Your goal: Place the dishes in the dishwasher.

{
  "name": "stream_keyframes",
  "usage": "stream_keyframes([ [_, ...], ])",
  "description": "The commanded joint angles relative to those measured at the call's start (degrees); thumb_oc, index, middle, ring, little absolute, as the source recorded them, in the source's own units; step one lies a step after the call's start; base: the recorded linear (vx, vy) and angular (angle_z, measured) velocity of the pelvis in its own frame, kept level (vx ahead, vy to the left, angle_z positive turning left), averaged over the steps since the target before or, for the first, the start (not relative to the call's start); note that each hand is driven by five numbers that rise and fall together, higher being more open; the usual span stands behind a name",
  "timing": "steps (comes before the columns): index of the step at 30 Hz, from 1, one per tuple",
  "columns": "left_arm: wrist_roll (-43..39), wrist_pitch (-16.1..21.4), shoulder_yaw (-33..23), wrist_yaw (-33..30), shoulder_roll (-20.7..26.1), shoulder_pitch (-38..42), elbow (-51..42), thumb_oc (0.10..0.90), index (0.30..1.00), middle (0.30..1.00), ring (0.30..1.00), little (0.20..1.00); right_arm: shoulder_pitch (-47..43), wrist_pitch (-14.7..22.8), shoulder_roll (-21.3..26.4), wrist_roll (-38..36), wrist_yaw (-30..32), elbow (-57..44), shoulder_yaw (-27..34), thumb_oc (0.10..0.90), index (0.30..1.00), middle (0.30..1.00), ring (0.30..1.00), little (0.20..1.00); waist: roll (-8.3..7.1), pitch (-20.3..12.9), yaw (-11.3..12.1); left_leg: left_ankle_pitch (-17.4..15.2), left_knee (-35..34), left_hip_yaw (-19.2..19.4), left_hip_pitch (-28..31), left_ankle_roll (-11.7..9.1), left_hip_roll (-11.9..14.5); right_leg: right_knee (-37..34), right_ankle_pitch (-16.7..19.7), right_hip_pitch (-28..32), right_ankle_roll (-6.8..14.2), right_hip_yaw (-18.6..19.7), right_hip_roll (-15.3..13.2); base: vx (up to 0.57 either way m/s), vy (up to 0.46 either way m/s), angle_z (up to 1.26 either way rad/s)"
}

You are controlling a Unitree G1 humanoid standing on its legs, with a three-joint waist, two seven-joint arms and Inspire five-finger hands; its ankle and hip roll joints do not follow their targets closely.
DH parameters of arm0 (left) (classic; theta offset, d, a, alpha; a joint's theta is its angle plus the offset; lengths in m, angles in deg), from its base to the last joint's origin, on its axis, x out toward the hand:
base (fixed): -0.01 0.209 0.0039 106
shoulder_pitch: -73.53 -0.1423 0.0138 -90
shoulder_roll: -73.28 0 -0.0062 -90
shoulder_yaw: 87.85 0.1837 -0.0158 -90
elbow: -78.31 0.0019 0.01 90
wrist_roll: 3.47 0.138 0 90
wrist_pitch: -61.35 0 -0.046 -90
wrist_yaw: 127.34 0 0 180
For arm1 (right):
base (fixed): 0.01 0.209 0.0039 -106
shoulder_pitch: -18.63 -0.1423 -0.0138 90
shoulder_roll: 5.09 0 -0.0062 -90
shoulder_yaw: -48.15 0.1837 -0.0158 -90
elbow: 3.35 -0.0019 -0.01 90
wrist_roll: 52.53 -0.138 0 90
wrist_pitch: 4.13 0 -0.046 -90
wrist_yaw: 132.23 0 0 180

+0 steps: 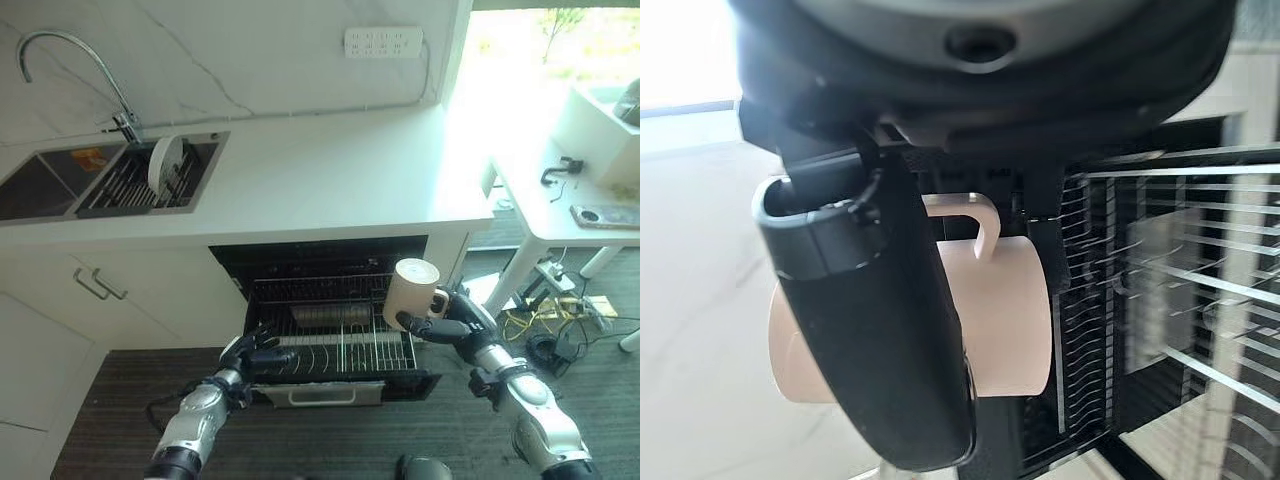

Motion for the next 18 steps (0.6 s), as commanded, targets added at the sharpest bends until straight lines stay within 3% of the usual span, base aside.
stream_keyframes([
  [1, -3.3, 3.59, -1.48, -0.29, 2.81, 6.53, -2.77, 0.8, 0.9, 0.9, 0.9, 0.9, -8.15, 6.95, 0.04, 0.72, 1.37, -5.21, 2.86, 0.4, 0.3, 0.3, 0.3, 0.3, -0.9, 1.2, -0.41, -5.06, 2.13, 0.63, 0.85, 0.62, 0.17, -2.47, -3.91, 3.75, 5.73, 2.48, -0.34, 0.0, -0.012, -0.06],
  [12, -10.18, 0.03, -1.5, 0.18, 5.11, 11.17, -12.11, 0.8, 0.9, 0.9, 0.9, 0.9, -17.12, 0.83, 3.91, 1.34, 7.15, 0.55, 1.3, 0.4, 0.3, 0.3, 0.3, 0.3, -0.9, 5.05, 2.01, -3.6, 2.13, -1.68, -0.81, 0.32, -0.21, -2.47, -3.09, 3.14, 6.08, 1.42, -1.1, 0.01, -0.005, 0.03],
  [14, -12.16, 1.07, -1.13, -0.4, 6.41, 14.07, -13.46, 0.8, 0.9, 0.9, 0.9, 0.9, -21.41, 0.69, 4.93, 0.56, 9.0, 1.51, 0.2, 0.4, 0.3, 0.3, 0.3, 0.3, -0.97, 7.3, 2.48, -3.04, 2.13, -2.46, -2.53, 0.17, -0.42, -2.47, -2.7, 1.71, 6.11, 1.42, -1.29, -0.33, -0.019, 0.14],
  [15, -14.78, 2.03, -0.78, -1.61, 8.49, 18.78, -15.74, 0.8, 0.9, 0.9, 0.9, 0.9, -27.59, 1.13, 6.59, 0.07, 10.7, 3.06, -1.05, 0.4, 0.3, 0.3, 0.3, 0.3, -0.93, 10.83, 3.09, -2.37, 2.13, -3.46, -5.66, 0.05, -0.77, -2.47, -2.21, -1.02, 6.16, 1.48, -1.57, -0.52, -0.021, 0.17],
  [18, -17.27, 3.47, -0.42, -3.03, 10.85, 24.38, -18.78, 0.8, 0.9, 0.9, 0.9, 0.9, -34.79, 1.11, 9.12, 0.1, 11.89, 4.5, -2.11, 0.4, 0.3, 0.3, 0.3, 0.3, -0.97, 15.2, 4.06, -1.9, 2.13, -4.48, -10.46, 0.38, -1.5, -2.47, -1.31, -5.62, 6.44, 1.85, -1.82, -0.38, -0.023, 0.18],
])
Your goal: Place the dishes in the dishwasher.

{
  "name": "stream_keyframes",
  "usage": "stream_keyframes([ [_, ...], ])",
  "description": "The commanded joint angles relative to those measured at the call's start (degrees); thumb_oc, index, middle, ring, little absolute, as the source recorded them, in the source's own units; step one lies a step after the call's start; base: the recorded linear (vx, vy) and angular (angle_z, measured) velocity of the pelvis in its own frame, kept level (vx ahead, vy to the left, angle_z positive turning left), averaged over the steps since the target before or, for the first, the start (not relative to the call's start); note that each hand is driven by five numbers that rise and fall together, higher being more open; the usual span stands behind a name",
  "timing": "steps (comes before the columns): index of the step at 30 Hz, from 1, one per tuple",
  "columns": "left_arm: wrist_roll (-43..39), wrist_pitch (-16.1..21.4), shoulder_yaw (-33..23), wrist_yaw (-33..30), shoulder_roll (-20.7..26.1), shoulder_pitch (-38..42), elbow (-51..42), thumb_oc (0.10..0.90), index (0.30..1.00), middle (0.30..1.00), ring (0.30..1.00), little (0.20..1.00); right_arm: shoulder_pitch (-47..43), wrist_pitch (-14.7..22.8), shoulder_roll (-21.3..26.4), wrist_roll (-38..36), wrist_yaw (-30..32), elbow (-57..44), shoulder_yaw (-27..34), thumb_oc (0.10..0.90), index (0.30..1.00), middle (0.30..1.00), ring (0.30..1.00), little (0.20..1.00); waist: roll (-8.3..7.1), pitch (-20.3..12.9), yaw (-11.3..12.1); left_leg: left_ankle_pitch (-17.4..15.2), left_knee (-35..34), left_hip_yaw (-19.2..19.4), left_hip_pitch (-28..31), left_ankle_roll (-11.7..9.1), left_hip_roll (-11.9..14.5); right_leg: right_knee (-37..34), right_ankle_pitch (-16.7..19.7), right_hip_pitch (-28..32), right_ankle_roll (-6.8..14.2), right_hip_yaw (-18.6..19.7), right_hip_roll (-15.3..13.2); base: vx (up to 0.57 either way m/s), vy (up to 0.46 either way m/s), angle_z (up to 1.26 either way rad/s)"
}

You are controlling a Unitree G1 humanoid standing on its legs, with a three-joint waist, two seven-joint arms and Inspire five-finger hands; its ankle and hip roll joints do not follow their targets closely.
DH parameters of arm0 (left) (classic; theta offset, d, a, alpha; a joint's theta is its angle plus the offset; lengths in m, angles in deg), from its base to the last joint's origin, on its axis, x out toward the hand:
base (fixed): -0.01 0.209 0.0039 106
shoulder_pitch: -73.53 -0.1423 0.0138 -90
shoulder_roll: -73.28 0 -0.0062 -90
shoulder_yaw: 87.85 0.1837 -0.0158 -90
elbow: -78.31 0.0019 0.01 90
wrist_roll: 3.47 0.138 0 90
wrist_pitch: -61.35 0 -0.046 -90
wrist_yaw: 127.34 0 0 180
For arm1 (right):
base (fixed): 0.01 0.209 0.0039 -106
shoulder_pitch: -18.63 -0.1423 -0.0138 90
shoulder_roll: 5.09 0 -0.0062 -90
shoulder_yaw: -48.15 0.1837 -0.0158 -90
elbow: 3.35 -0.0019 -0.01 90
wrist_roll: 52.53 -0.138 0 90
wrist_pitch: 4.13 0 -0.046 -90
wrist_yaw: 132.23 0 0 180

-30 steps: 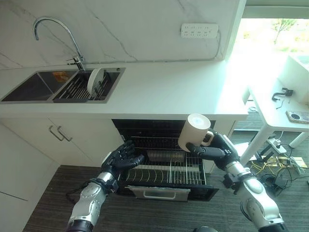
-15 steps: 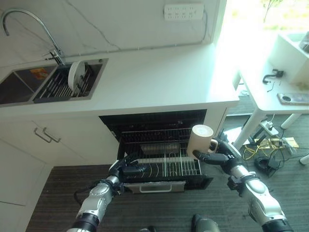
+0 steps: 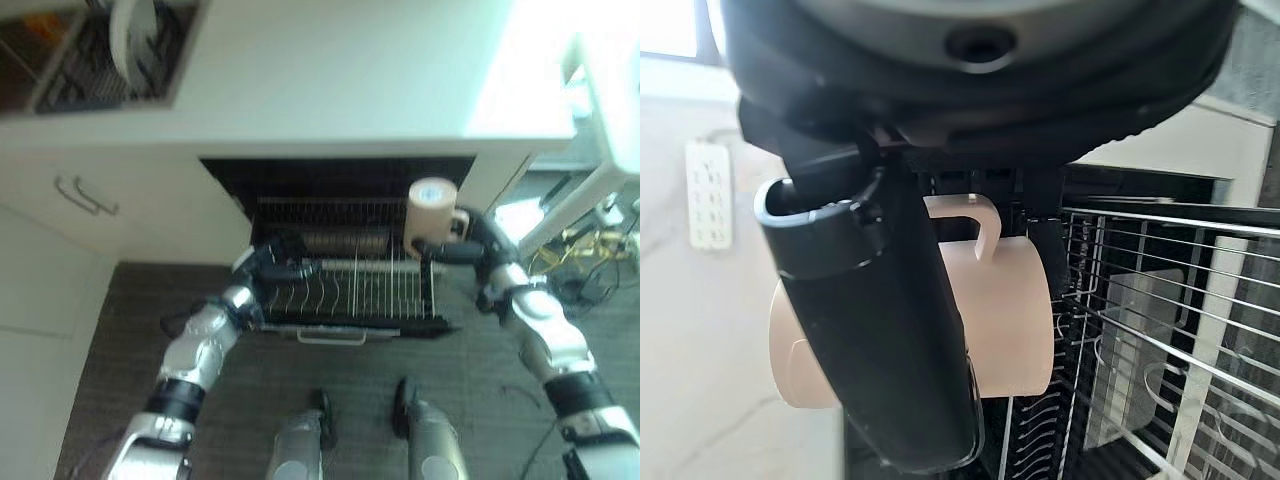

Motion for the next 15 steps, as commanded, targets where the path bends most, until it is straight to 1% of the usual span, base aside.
stream_keyframes([
  [1, -3.82, 6.5, -1.46, -1.24, 2.62, 0.67, -4.55, 0.8, 0.9, 0.9, 0.9, 0.9, -1.16, 4.59, 0.53, -1.8, 1.72, -4.05, -0.86, 0.4, 0.3, 0.3, 0.3, 0.3, -1.82, -4.52, 0.77, -6.01, -1.67, -1.31, 3.6, -1.18, -0.9, -1.92, -6.92, 4.75, 8.0, 4.14, -1.14, -0.09, -0.023, 0.2],
  [2, -3.77, 6.79, -1.36, -1.22, 2.68, 0.92, -4.91, 0.8, 0.9, 0.9, 0.9, 0.9, -1.66, 4.47, 0.7, -1.59, 1.81, -3.94, -1.08, 0.4, 0.3, 0.3, 0.3, 0.3, -1.91, -4.17, 0.88, -6.03, -1.67, -1.36, 3.28, -1.09, -0.99, -1.92, -6.81, 4.35, 8.09, 4.19, -1.18, -0.09, -0.028, 0.09],
  [6, -4.1, 5.59, -1.03, -1.67, 3.47, 2.47, -9.25, 0.8, 0.9, 0.9, 0.9, 0.9, -3.92, 2.73, 0.96, -1.87, 2.93, -3.52, -1.56, 0.4, 0.3, 0.3, 0.3, 0.3, -2.45, -2.53, 1.67, -5.99, -1.67, -1.37, 1.7, -0.52, -1.31, -1.92, -6.04, 2.51, 8.71, 3.87, -1.38, -0.07, -0.037, 0.04],
  [9, -3.47, 5.48, -0.91, -1.46, 3.82, 2.87, -9.92, 0.8, 0.9, 0.9, 0.9, 0.9, -4.69, 2.34, 1.38, -2.43, 3.21, -2.63, -1.36, 0.4, 0.3, 0.3, 0.3, 0.3, -2.58, -2.3, 1.97, -6.11, -1.67, -1.26, 1.75, -0.62, -1.28, -1.92, -6.29, 2.72, 8.87, 3.6, -1.38, -0.03, -0.024, 0.11],
  [15, -3.92, 4.63, -0.27, -1.94, 4.26, 3.6, -10.71, 0.8, 0.9, 0.9, 0.9, 0.9, -5.8, -0.01, 2.55, -3.22, 4.3, 0.9, -1.59, 0.4, 0.3, 0.3, 0.3, 0.3, -2.7, -2.08, 2.42, -6.03, -1.67, -0.94, 1.58, -1.0, -1.07, -1.92, -6.62, 2.75, 8.87, 3.15, -1.45, -0.03, -0.009, 0.0],
])
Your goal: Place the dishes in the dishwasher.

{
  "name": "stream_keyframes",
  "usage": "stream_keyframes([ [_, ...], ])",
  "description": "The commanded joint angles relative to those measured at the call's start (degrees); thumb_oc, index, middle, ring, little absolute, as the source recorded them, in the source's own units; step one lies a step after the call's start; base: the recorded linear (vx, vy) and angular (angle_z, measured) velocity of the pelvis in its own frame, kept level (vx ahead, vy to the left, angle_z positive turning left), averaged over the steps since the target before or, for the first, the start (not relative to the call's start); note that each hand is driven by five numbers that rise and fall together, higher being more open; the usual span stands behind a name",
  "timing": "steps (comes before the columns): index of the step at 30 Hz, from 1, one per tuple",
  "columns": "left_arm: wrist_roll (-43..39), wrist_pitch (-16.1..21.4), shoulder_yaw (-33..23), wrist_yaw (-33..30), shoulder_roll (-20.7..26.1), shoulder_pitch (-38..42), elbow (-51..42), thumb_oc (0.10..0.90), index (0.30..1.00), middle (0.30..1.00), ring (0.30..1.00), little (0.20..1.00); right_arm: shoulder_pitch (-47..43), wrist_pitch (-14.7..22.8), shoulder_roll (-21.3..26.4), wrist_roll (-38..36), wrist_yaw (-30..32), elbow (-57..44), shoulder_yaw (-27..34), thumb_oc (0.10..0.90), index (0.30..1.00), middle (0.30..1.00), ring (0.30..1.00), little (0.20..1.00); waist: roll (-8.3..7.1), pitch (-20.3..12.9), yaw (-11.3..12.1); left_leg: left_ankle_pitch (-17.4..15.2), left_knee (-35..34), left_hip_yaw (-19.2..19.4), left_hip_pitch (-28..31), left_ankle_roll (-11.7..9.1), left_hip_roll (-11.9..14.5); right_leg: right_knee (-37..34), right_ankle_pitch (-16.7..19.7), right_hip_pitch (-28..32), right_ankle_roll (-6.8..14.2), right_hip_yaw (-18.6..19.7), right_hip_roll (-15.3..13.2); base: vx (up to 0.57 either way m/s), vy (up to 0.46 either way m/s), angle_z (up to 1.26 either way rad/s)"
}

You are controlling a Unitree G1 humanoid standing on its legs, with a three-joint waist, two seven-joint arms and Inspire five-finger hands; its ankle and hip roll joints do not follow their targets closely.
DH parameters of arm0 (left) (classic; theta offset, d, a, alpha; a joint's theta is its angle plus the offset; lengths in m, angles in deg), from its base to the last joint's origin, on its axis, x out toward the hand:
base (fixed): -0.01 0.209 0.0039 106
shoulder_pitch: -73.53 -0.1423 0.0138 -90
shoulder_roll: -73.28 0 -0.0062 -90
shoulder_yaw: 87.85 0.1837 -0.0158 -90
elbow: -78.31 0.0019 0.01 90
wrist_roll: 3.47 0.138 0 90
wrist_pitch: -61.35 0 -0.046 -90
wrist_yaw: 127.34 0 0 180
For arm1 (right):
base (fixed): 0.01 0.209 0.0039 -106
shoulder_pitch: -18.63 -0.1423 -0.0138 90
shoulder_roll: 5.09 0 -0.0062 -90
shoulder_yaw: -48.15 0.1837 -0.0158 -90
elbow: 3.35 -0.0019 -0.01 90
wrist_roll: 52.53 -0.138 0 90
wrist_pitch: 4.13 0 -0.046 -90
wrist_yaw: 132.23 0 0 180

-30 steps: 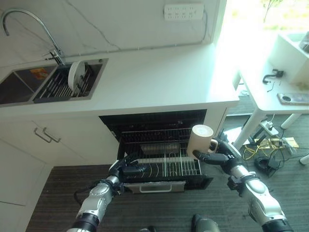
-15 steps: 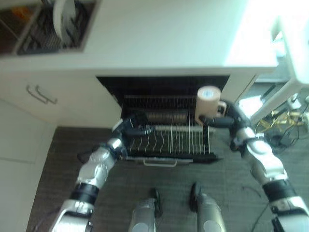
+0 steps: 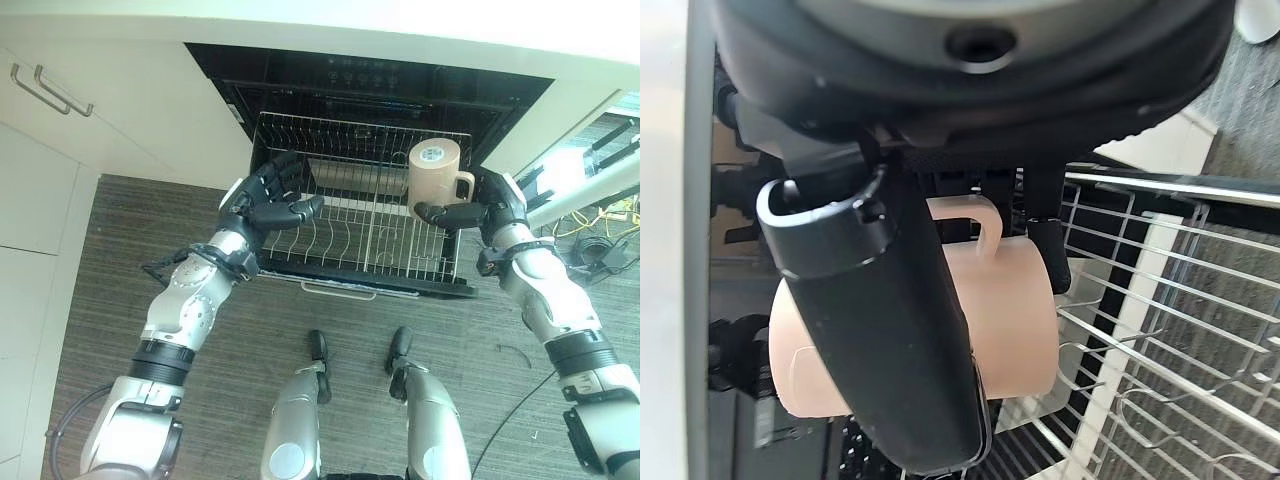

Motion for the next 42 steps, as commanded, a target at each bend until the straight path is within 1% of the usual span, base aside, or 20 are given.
stream_keyframes([
  [1, -1.46, 4.07, -0.3, -0.02, 2.53, 2.33, -6.72, 0.8, 0.9, 0.9, 0.9, 0.9, -4.62, 3.42, 2.64, -3.03, 1.91, -1.51, 1.65, 0.4, 0.3, 0.3, 0.3, 0.3, -0.77, -4.35, 0.64, -9.18, 2.04, -0.02, 2.51, -1.43, -0.32, 0.54, -8.62, 3.38, 9.09, 3.45, -1.41, -0.02, 0.0, -0.03],
  [6, -2.4, 4.77, 1.09, -0.67, 2.02, 4.07, -4.64, 0.8, 0.9, 0.9, 0.9, 0.9, -7.44, 3.28, 2.77, -5.71, 4.79, 4.21, 1.56, 0.4, 0.3, 0.3, 0.3, 0.3, -0.18, -3.93, 0.58, -9.42, 2.04, 0.34, 2.53, -1.71, -0.29, 0.54, -8.93, 3.31, 9.05, 3.37, -1.54, -0.01, 0.015, -0.01],
  [11, -2.77, 4.94, 1.83, -1.0, 1.59, 5.07, -3.92, 0.8, 0.9, 0.9, 0.9, 0.9, -9.19, 0.93, 3.03, -7.47, 5.28, 7.87, 0.88, 0.4, 0.3, 0.3, 0.3, 0.3, 0.15, -3.64, 0.62, -9.56, 2.04, 0.43, 2.36, -1.78, -0.48, 0.54, -8.92, 3.0, 9.04, 3.23, -1.69, 0.0, 0.0, 0.0],
  [14, -3.05, 5.08, 2.07, -0.82, 1.66, 5.05, -3.83, 0.8, 0.9, 0.9, 0.9, 0.9, -10.15, -1.44, 3.36, -8.49, 4.29, 10.0, -0.3, 0.4, 0.3, 0.3, 0.3, 0.3, 0.31, -3.57, 0.81, -9.68, 2.04, 0.43, 2.48, -1.81, -0.66, 0.54, -9.01, 3.08, 8.97, 3.17, -1.74, 0.0, 0.0, 0.0],
  [18, -3.41, 4.77, 2.57, -0.61, 1.78, 5.81, -3.48, 0.8, 0.9, 0.9, 0.9, 0.9, -12.59, -4.79, 4.58, -8.26, 1.45, 13.69, -2.44, 0.4, 0.3, 0.3, 0.3, 0.3, 0.38, -3.51, 1.15, -9.7, 2.04, 0.36, 2.61, -1.92, -0.85, 0.54, -8.88, 3.16, 8.92, 2.83, -1.9, 0.02, 0.004, 0.0],
  [19, -3.42, 4.55, 2.65, -0.37, 1.88, 6.04, -3.25, 0.8, 0.9, 0.9, 0.9, 0.9, -13.35, -6.16, 4.96, -8.46, 0.94, 14.59, -3.2, 0.4, 0.3, 0.3, 0.3, 0.3, 0.34, -3.53, 1.25, -9.71, 2.04, 0.34, 2.67, -1.97, -0.89, 0.54, -8.88, 3.2, 8.94, 2.78, -1.91, 0.03, 0.002, 0.01],
  [20, -3.53, 4.5, 2.68, -0.26, 2.01, 6.14, -3.15, 0.8, 0.9, 0.9, 0.9, 0.9, -13.66, -6.7, 5.22, -8.46, 0.71, 14.92, -3.48, 0.4, 0.3, 0.3, 0.3, 0.3, 0.33, -3.5, 1.29, -9.71, 2.04, 0.32, 2.69, -1.96, -0.94, 0.54, -8.87, 3.22, 8.92, 2.75, -1.89, 0.03, 0.003, 0.01],
  [25, -3.95, 4.03, 2.46, -0.49, 2.59, 5.55, -4.24, 0.8, 0.9, 0.9, 0.9, 0.9, -13.81, -12.19, 6.74, -8.01, -1.92, 15.09, -5.14, 0.4, 0.3, 0.3, 0.3, 0.3, 0.13, -3.46, 1.38, -9.79, 2.04, 0.17, 2.82, -1.98, -1.08, 0.54, -8.81, 3.22, 8.8, 2.8, -1.68, 0.0, 0.0, 0.0],
  [28, -3.84, 3.8, 2.3, -0.36, 2.78, 5.33, -4.8, 0.8, 0.9, 0.9, 0.9, 0.9, -13.67, -13.99, 7.38, -7.5, -3.99, 15.51, -5.87, 0.403, 0.305, 0.305, 0.305, 0.305, 0.04, -3.16, 1.54, -9.76, 2.04, 0.08, 2.91, -1.89, -1.13, 0.54, -8.65, 3.25, 8.8, 2.65, -1.7, 0.0, -0.001, 0.01],
  [29, -3.94, 3.69, 2.25, -0.29, 2.9, 5.36, -4.83, 0.8, 0.9, 0.9, 0.9, 0.9, -13.71, -14.23, 7.59, -7.62, -3.69, 15.62, -5.99, 0.656, 0.684, 0.684, 0.684, 0.684, 0.04, -3.1, 1.56, -9.77, 2.04, 0.06, 2.93, -1.89, -1.13, 0.54, -8.62, 3.25, 8.8, 2.59, -1.72, 0.01, -0.003, 0.04],
  [30, -3.97, 3.63, 2.21, -0.23, 2.98, 5.35, -4.83, 0.8, 0.9, 0.9, 0.9, 0.9, -13.71, -14.27, 7.73, -7.66, -3.31, 15.7, -5.99, 0.8, 0.9, 0.9, 0.9, 0.9, 0.04, -3.07, 1.58, -9.78, 2.04, 0.03, 2.94, -1.9, -1.13, 0.54, -8.61, 3.25, 8.81, 2.56, -1.71, 0.0, 0.0, 0.0],
  [34, -3.99, 4.03, 2.21, -0.3, 3.2, 5.16, -4.8, 0.8, 0.9, 0.9, 0.9, 0.9, -14.25, -14.46, 8.27, -8.69, -3.49, 15.36, -5.68, 0.8, 0.9, 0.9, 0.9, 0.9, 0.07, -2.81, 1.49, -9.91, 2.04, -0.08, 3.04, -1.78, -1.24, 0.54, -8.53, 3.21, 8.78, 2.63, -1.47, 0.01, 0.01, 0.04],
  [39, -4.22, 4.13, 1.68, -0.51, 3.6, 3.62, -6.09, 0.8, 0.9, 0.9, 0.9, 0.9, -12.2, -15.02, 8.61, -10.11, -3.62, 9.57, -3.69, 0.8, 0.9, 0.9, 0.9, 0.9, 0.0, -2.83, 0.96, -10.2, 2.04, 0.19, 3.33, -1.56, -1.25, 0.54, -8.57, 3.29, 8.69, 2.85, -1.21, 0.0, 0.0, 0.0],
  [40, -4.32, 3.97, 1.41, -0.88, 3.78, 3.02, -6.84, 0.8, 0.9, 0.9, 0.9, 0.9, -10.87, -15.12, 8.82, -9.94, -3.0, 6.48, -2.56, 0.8, 0.9, 0.9, 0.9, 0.9, -0.09, -2.83, 0.67, -10.32, 2.04, 0.32, 3.47, -1.48, -1.24, 0.54, -8.54, 3.33, 8.76, 2.9, -1.12, 0.0, 0.0, 0.0],
  [42, -4.32, 4.33, 1.2, -1.05, 3.8, 2.27, -7.11, 0.8, 0.9, 0.9, 0.9, 0.9, -9.83, -15.68, 9.09, -10.82, -2.19, 3.48, -1.44, 0.8, 0.9, 0.9, 0.9, 0.9, -0.23, -2.87, 0.32, -10.46, 2.04, 0.48, 3.65, -1.34, -1.24, 0.54, -8.57, 3.39, 8.75, 3.07, -0.97, 0.0, 0.0, 0.0],
])
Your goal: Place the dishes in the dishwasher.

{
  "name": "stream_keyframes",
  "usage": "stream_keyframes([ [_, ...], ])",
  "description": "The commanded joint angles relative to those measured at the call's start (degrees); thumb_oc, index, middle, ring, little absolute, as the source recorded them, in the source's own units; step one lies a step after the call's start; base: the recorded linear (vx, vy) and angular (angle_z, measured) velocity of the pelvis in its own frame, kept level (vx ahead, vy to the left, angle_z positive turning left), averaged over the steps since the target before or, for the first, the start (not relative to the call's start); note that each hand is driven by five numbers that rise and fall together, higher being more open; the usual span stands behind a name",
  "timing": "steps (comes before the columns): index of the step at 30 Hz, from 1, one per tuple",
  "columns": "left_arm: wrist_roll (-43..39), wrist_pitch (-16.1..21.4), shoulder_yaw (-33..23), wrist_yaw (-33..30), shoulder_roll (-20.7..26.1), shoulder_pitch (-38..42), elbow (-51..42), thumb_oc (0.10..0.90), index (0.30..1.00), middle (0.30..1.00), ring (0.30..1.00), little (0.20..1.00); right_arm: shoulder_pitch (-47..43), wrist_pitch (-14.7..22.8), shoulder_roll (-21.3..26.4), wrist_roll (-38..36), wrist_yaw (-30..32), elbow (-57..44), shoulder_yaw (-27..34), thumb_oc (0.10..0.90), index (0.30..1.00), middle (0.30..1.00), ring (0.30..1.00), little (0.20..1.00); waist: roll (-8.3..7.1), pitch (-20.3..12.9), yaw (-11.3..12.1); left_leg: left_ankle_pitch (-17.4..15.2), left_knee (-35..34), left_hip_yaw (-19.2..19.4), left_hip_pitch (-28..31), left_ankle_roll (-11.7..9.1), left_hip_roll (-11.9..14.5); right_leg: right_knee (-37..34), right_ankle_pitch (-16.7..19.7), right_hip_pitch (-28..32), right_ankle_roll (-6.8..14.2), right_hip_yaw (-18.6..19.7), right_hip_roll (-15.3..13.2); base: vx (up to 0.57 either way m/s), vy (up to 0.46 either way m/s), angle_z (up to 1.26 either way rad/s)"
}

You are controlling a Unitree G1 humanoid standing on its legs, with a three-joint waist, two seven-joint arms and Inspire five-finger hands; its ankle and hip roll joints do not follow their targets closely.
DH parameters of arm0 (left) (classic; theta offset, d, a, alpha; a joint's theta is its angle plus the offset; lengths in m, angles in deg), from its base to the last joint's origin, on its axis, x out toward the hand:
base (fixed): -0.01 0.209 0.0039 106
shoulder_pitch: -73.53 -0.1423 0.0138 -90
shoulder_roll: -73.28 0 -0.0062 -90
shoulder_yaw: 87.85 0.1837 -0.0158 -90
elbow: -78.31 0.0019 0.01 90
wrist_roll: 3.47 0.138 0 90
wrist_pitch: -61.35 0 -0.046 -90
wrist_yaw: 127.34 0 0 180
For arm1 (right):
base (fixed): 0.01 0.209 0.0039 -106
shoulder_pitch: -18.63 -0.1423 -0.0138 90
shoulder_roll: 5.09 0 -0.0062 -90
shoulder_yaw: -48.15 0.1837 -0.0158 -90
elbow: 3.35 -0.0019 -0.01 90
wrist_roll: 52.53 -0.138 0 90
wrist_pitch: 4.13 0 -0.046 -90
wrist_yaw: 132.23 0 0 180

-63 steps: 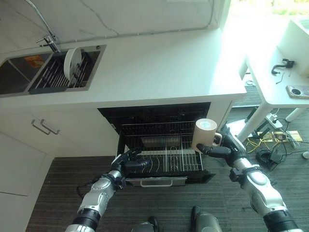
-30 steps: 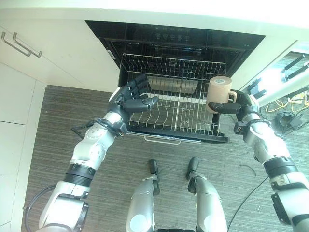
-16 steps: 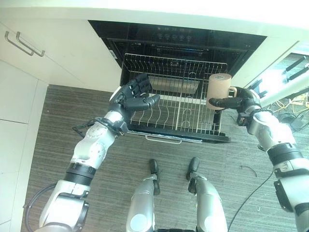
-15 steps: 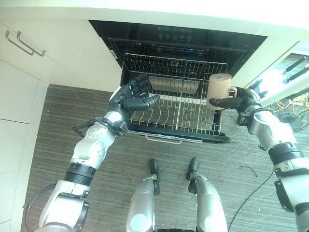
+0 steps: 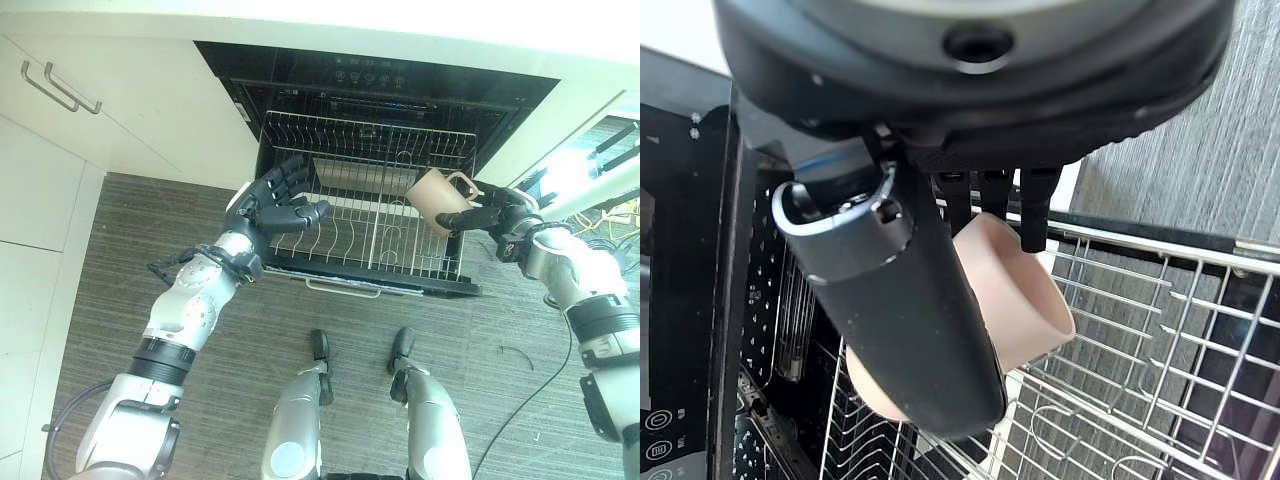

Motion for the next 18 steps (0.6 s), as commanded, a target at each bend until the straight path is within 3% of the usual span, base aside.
stream_keyframes([
  [1, -1.98, 4.7, -2.15, 0.11, 2.43, 1.82, -6.81, 0.8, 0.9, 0.9, 0.9, 0.9, -1.03, 1.16, 3.31, -2.34, 1.56, -5.0, 0.98, 0.8, 0.9, 0.9, 0.9, 0.9, -0.32, -2.84, -0.64, -11.59, 3.89, 0.41, 2.72, -1.5, -0.46, 2.35, -9.76, 2.41, 8.49, 3.2, -0.79, 0.0, 0.0, 0.0],
  [8, -1.96, 5.03, -2.72, -0.34, 2.5, 1.02, -7.34, 0.8, 0.9, 0.9, 0.9, 0.9, 1.19, 1.6, 3.53, -1.19, 3.36, -10.8, 3.94, 0.8, 0.9, 0.9, 0.9, 0.9, -0.67, -2.82, -1.36, -11.92, 3.89, 1.02, 3.35, -1.2, -0.22, 2.35, -9.79, 2.76, 8.55, 3.35, -0.47, 0.0, 0.0, 0.0],
  [18, -1.88, 6.06, -5.13, -1.26, 3.15, -2.8, -9.95, 0.8, 0.9, 0.9, 0.9, 0.9, 8.12, 3.64, 5.23, 4.67, 10.69, -17.36, 11.46, 0.8, 0.9, 0.9, 0.9, 0.9, -1.04, -3.42, -2.46, -12.6, 3.89, 1.78, 4.57, -0.9, 0.4, 2.35, -10.13, 3.76, 8.6, 3.48, -0.09, 0.0, 0.0, 0.0],
])
